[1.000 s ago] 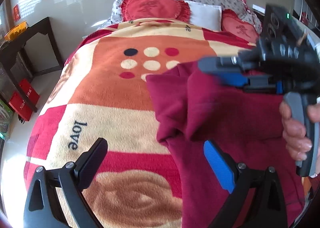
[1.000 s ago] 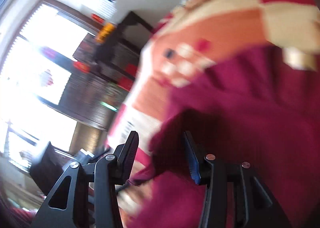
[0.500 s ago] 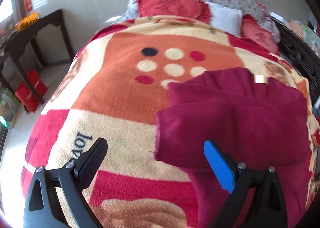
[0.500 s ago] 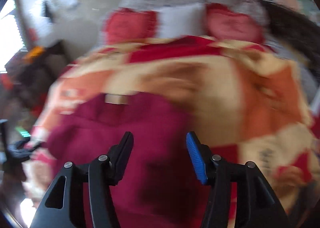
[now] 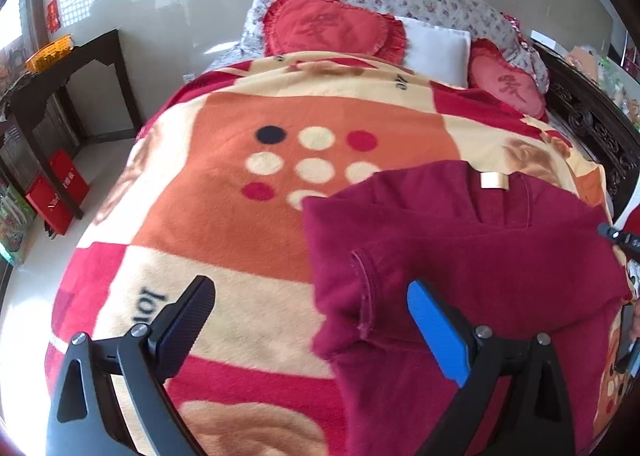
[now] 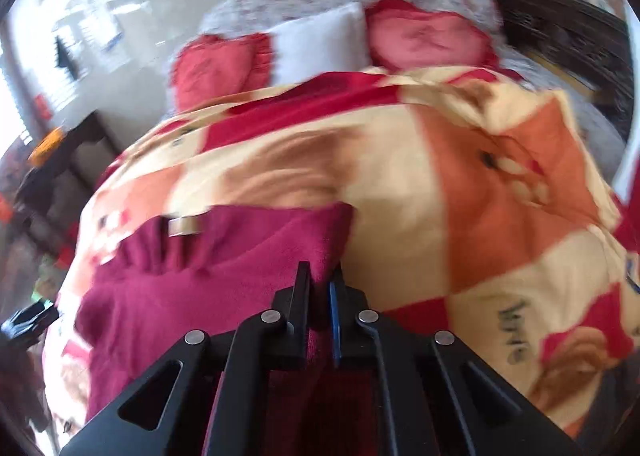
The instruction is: Fold small clothes
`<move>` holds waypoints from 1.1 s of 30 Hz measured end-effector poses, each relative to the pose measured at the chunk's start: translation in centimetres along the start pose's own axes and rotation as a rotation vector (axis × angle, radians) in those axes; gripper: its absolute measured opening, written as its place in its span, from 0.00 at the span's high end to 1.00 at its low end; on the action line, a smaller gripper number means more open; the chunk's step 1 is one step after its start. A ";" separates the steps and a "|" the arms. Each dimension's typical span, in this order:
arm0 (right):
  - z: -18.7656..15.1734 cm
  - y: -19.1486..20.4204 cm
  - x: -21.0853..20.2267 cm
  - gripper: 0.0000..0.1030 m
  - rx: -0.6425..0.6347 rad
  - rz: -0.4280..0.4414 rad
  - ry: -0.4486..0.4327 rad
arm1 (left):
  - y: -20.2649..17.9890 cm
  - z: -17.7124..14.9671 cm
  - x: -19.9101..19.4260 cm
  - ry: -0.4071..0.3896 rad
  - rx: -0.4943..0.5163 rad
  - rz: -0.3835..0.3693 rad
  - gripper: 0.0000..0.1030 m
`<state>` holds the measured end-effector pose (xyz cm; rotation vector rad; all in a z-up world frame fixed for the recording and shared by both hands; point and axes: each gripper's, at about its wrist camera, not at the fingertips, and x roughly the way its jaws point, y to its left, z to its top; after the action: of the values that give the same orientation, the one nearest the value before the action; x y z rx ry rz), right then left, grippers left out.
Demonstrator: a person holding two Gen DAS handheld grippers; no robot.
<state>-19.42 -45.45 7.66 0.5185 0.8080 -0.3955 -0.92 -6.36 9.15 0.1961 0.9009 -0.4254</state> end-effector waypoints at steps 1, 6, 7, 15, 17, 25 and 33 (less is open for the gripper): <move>-0.2 -0.6 0.8 1.00 0.019 0.007 0.029 | -0.7 0.0 0.5 0.011 0.013 -0.001 0.03; -1.5 -1.1 -0.5 0.87 0.044 0.047 0.041 | -2.2 -0.4 1.1 0.014 0.042 -0.002 0.03; -1.8 -1.0 -1.3 0.81 0.038 0.029 0.020 | -2.3 -0.5 1.3 0.016 0.042 -0.004 0.03; -5.7 3.5 0.2 0.81 -0.275 -0.145 0.114 | -3.9 -1.4 5.3 0.077 0.078 0.063 0.03; -6.9 2.5 1.9 0.81 -0.284 -0.211 0.170 | -4.2 -1.8 6.2 0.098 0.093 0.075 0.03; -3.5 4.3 -2.3 0.81 -0.209 -0.064 0.003 | -4.3 -1.8 6.7 0.090 0.095 0.086 0.03; -1.8 5.3 6.0 0.81 -0.194 -0.099 0.081 | -4.7 -1.5 7.4 0.098 0.081 0.083 0.03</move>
<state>-13.96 -41.00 3.55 0.3163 0.9417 -0.3847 -0.01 -12.10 2.43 0.3297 0.9693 -0.3774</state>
